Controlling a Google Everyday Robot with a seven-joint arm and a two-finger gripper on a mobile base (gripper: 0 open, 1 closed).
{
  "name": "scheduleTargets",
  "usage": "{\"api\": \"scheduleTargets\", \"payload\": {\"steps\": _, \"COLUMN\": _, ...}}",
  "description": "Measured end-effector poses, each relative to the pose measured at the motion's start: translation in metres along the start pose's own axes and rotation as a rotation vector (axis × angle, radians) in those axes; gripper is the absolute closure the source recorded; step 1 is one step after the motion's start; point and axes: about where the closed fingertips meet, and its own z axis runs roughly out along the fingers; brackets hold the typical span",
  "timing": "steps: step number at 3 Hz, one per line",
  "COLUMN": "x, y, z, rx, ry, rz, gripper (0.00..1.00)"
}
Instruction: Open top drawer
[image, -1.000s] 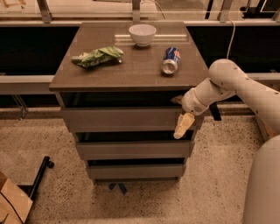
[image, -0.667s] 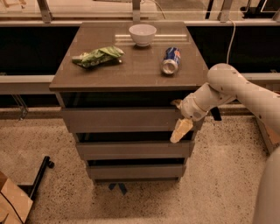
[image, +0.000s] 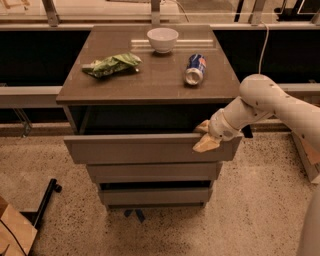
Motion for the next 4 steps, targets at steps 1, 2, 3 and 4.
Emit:
{"api": "scheduleTargets", "payload": {"steps": 1, "x": 0.0, "y": 0.0, "z": 0.0, "rx": 0.0, "ry": 0.0, "rz": 0.0, "gripper": 0.81}}
{"api": "scheduleTargets", "payload": {"steps": 2, "x": -0.0004, "y": 0.0005, "z": 0.0023, "rx": -0.004, "ry": 0.0, "rz": -0.001, "gripper": 0.63}}
{"api": "scheduleTargets", "payload": {"steps": 3, "x": -0.0008, "y": 0.0005, "z": 0.0016, "rx": -0.004, "ry": 0.0, "rz": -0.001, "gripper": 0.32}}
{"api": "scheduleTargets", "payload": {"steps": 4, "x": -0.0008, "y": 0.0006, "z": 0.0016, "rx": -0.004, "ry": 0.0, "rz": 0.0, "gripper": 0.09}}
